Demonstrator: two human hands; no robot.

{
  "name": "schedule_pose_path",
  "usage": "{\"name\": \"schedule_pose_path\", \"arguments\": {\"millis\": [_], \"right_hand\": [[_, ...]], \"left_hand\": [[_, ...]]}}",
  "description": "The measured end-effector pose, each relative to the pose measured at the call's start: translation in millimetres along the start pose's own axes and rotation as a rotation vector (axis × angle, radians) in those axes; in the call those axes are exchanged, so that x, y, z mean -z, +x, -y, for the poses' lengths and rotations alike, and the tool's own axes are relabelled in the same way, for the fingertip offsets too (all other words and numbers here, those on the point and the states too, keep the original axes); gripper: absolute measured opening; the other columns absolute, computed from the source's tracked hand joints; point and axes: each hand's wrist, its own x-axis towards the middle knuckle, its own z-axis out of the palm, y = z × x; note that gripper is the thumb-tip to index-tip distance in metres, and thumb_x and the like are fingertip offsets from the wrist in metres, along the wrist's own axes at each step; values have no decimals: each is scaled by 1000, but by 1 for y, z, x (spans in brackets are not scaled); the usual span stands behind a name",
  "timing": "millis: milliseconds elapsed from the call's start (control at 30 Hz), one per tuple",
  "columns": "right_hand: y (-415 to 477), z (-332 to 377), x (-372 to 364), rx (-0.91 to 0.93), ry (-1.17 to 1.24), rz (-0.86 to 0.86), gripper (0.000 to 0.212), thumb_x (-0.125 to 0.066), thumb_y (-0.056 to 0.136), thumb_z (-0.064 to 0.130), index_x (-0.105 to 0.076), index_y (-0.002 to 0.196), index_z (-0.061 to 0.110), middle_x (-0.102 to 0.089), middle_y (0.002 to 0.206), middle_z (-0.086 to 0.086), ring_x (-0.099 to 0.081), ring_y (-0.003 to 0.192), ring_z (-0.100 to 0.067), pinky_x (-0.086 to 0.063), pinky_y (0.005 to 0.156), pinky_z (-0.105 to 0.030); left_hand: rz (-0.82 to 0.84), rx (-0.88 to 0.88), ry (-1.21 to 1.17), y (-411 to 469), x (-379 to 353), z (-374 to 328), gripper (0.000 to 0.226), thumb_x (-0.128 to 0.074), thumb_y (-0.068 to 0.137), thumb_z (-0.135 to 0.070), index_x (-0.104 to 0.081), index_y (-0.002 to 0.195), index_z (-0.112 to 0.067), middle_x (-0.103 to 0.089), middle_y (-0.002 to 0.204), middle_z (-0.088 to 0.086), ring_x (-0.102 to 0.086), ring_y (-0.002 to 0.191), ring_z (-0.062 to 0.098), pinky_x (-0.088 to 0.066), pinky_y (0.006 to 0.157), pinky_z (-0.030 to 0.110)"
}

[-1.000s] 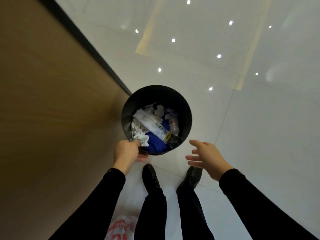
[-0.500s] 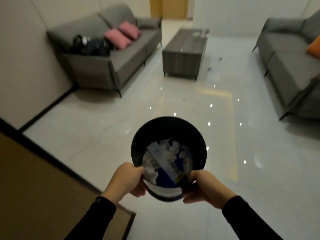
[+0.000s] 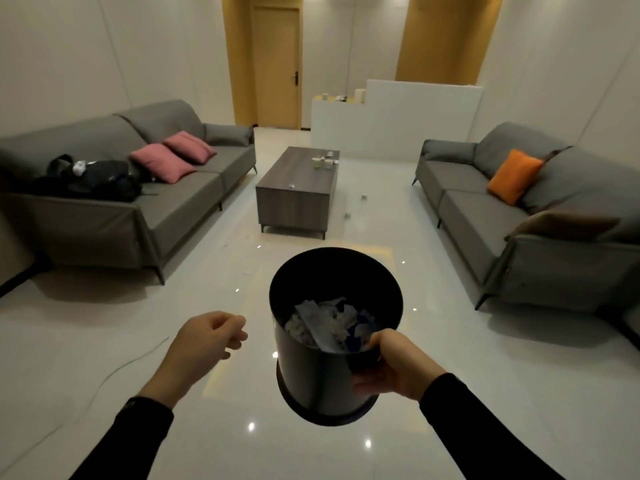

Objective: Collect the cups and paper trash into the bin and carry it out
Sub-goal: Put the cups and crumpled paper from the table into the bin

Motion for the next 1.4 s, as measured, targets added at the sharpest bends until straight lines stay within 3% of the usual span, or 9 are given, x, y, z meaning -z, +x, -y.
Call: {"name": "schedule_pose_path", "arguments": {"millis": [267,433,633,733,867,1000,1233,1400], "right_hand": [[106,98,6,-20,134,-153,26,-33,81,4,-53,94,-6,-68,49,-17,-68,45,-31,-55,43,-31],[169,145,30,-29,189,-231,43,-32,83,5,-45,122,-6,-67,80,-26,-66,68,-39,-55,43,-32],[264,206,85,-60,201,-258,42,-32,86,7,-42,125,-3,-63,83,-25,-65,63,-36,-54,41,-31],[320,247,120,-64,169,-266,33,-32,88,8,-44,117,-2,-62,80,-23,-65,58,-35,-54,41,-31],[390,318,162,-49,108,-265,18,-32,84,3,-48,91,-1,-60,71,-23,-63,39,-30,-54,41,-33],[448,392,192,-24,45,-251,20,-32,81,0,-52,83,0,-62,69,-23,-62,42,-31,-55,42,-34],[568,494,230,-42,-25,-237,32,-32,85,1,-50,111,-2,-64,77,-25,-66,55,-35,-57,44,-37],[674,572,248,-76,-11,-248,40,-34,86,4,-41,125,4,-62,98,-29,-65,71,-39,-58,56,-42]], "left_hand": [[54,-78,-119,176,-10,-41,13,-58,86,-18,-69,79,-15,-73,77,4,-68,74,21,-51,62,28],[114,-130,-157,271,-41,-73,13,-56,87,-18,-68,81,-20,-73,77,4,-69,72,17,-52,60,26],[119,-159,-134,384,-100,-96,12,-55,88,-18,-66,86,-21,-73,79,1,-69,74,15,-52,60,24],[99,-166,-107,445,-131,-109,14,-54,89,-18,-67,87,-21,-73,78,0,-69,73,14,-52,60,23],[61,-139,-119,525,-171,-137,15,-53,89,-16,-67,87,-19,-73,79,1,-68,74,16,-51,60,23],[27,-137,-124,599,-206,-167,15,-52,90,-17,-67,89,-18,-73,80,1,-68,74,15,-51,60,22],[17,-133,-158,747,-261,-189,15,-51,90,-16,-64,85,-22,-71,82,4,-66,78,19,-51,63,24],[30,-118,-196,888,-295,-200,15,-52,90,-14,-65,85,-20,-72,82,5,-66,78,20,-50,62,24]]}}
